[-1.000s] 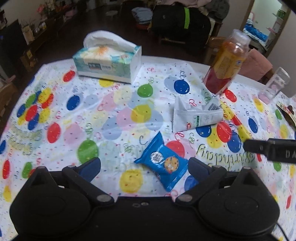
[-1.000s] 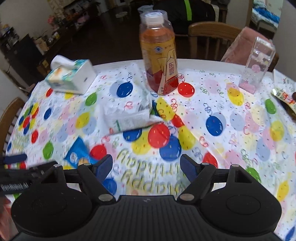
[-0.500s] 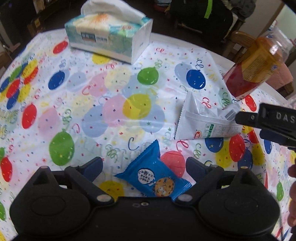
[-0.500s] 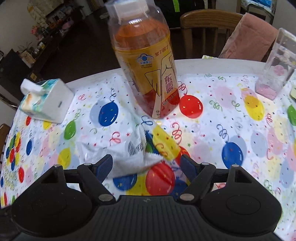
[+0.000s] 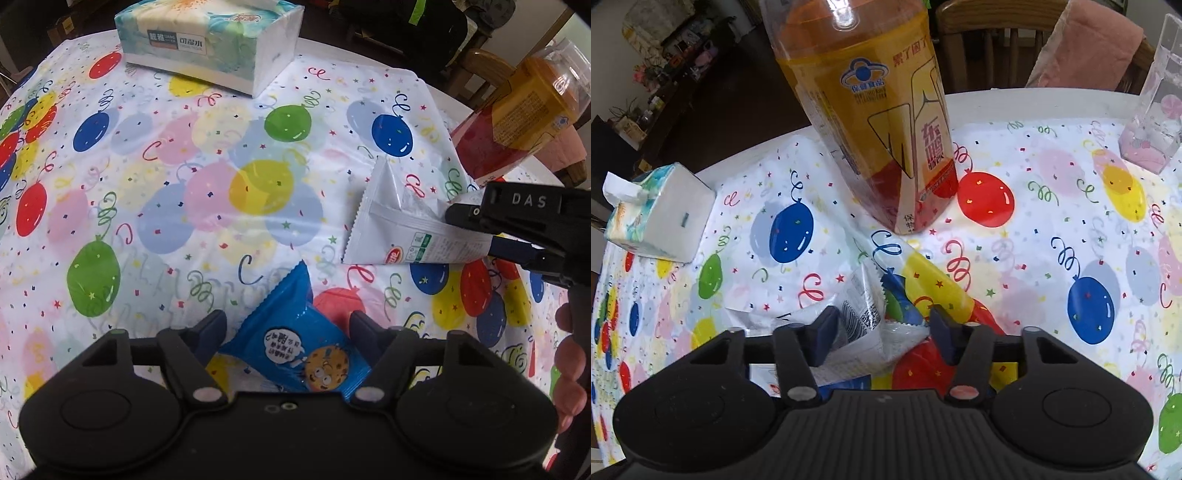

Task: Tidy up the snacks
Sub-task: 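Grasp the blue cookie packet with the left tool while the right tool grasps the white wrapper, then lift the blue packet and white wrapper and carry both over the white box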

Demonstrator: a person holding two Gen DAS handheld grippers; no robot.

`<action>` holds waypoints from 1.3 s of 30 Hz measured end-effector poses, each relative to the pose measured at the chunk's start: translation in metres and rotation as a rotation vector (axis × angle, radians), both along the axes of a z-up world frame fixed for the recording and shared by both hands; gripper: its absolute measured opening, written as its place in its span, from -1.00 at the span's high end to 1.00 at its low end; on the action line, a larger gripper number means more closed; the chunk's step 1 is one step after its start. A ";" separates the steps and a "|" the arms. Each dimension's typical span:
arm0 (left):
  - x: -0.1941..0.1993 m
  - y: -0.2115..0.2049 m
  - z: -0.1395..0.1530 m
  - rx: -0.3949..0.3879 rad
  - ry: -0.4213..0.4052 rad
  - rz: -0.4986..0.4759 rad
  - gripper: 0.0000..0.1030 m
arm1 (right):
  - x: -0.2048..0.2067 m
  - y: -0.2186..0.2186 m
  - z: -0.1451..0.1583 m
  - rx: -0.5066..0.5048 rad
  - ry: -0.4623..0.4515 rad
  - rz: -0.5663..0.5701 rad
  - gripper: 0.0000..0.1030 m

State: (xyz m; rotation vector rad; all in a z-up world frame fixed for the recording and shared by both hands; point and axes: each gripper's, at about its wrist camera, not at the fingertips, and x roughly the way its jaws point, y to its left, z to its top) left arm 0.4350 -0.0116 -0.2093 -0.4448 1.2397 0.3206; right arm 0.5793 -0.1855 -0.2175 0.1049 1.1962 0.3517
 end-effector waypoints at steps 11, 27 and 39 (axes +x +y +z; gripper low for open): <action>-0.013 0.001 0.006 0.004 -0.022 -0.010 0.22 | -0.032 0.004 0.013 -0.021 -0.058 0.073 0.56; -0.050 0.016 0.038 -0.008 -0.079 -0.045 0.24 | -0.095 -0.020 0.055 -0.032 -0.089 0.074 0.72; -0.089 0.028 0.085 -0.012 -0.151 -0.114 0.24 | -0.159 -0.037 0.107 -0.034 -0.149 0.039 0.74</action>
